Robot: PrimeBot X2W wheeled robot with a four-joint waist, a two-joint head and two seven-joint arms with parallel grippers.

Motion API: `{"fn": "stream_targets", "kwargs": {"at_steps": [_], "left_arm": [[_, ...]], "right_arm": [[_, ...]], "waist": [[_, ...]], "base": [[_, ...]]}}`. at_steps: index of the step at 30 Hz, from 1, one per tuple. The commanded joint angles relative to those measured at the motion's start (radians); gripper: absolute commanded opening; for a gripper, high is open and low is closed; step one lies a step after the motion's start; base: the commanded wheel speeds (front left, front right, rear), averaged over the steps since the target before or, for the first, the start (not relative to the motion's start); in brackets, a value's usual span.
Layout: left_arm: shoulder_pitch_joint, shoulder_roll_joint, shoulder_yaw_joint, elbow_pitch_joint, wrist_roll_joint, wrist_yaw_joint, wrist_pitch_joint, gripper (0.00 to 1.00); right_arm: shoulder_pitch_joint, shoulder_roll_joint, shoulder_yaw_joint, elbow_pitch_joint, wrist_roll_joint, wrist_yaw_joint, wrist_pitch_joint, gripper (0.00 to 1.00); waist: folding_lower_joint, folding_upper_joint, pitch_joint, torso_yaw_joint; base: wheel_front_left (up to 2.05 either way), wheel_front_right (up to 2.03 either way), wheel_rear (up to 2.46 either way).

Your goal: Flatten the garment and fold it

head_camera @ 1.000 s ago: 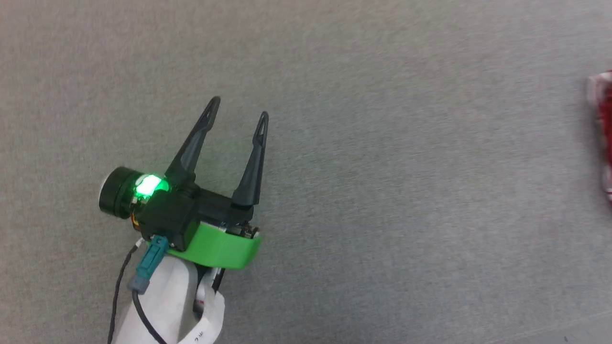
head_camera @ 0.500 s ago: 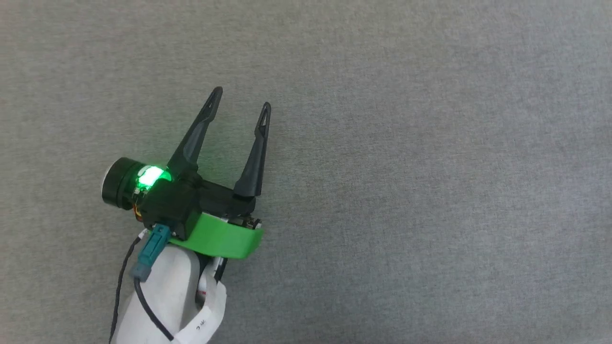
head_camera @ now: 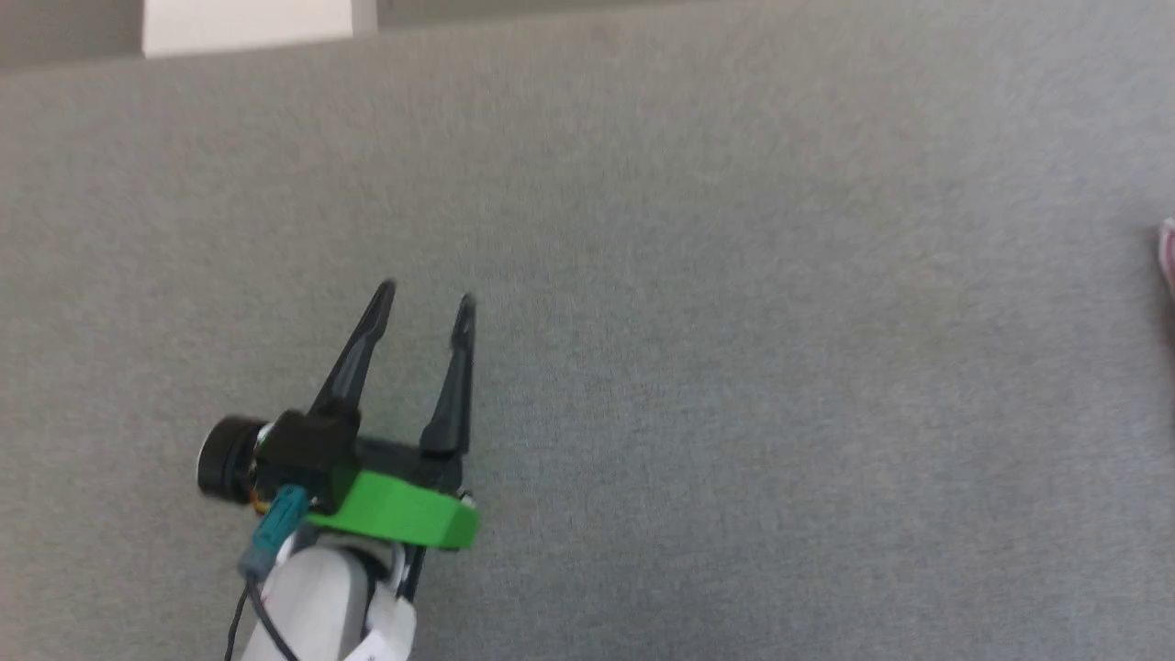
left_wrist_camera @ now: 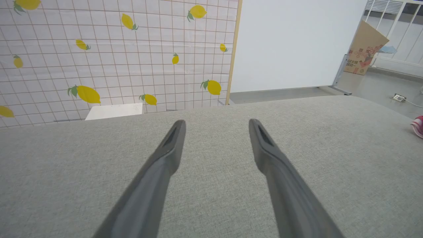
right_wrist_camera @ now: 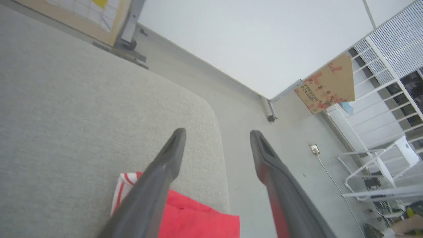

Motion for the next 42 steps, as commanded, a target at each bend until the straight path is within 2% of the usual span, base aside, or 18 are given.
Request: {"fn": "stream_targets", "kwargs": {"at_steps": [1,7,12,18,26,34,42], "left_arm": [[0.017,-0.003,0.013,0.008,-0.014,0.009,-0.004,1.00],[0.078,-0.010,0.066,0.043,-0.056,0.027,-0.004,1.00],[0.121,-0.013,0.090,0.062,-0.056,0.054,-0.004,1.00],[0.157,-0.015,0.092,0.069,-0.044,0.071,-0.004,1.00],[0.203,-0.014,0.100,0.080,-0.021,0.077,-0.004,1.00],[0.223,-0.013,0.097,0.129,-0.022,0.061,-0.004,1.00],[0.223,-0.015,0.096,0.132,-0.021,0.066,-0.004,1.00]], "right_arm": [[-0.008,0.030,-0.003,-0.021,0.017,-0.002,-0.024,1.00],[0.059,0.187,-0.018,-0.129,0.074,-0.002,-0.103,1.00],[0.177,0.318,-0.034,-0.247,0.108,-0.002,-0.143,1.00],[0.356,0.445,-0.036,-0.373,0.101,-0.002,-0.195,1.00],[0.585,0.593,-0.057,-0.440,0.069,-0.002,-0.247,1.00],[0.690,0.661,-0.069,-0.469,0.038,-0.002,-0.281,1.00],[0.705,0.680,-0.070,-0.478,0.038,-0.002,-0.288,1.00]], "waist": [[0.0001,-0.0001,-0.119,0.002],[0.0001,-0.0001,-0.214,0.027],[0.0001,-0.0001,-0.264,0.055],[0.0001,-0.0001,-0.303,0.087],[0.0001,-0.0001,-0.335,0.115],[0.0001,-0.0001,-0.342,0.124],[0.0001,-0.0001,-0.335,0.126]], "base": [[0.00,0.00,0.00],[0.00,0.00,0.00],[0.00,0.00,0.00],[0.00,0.00,0.00],[0.00,0.00,0.00],[0.00,0.00,0.00],[0.00,0.00,0.00]]}}
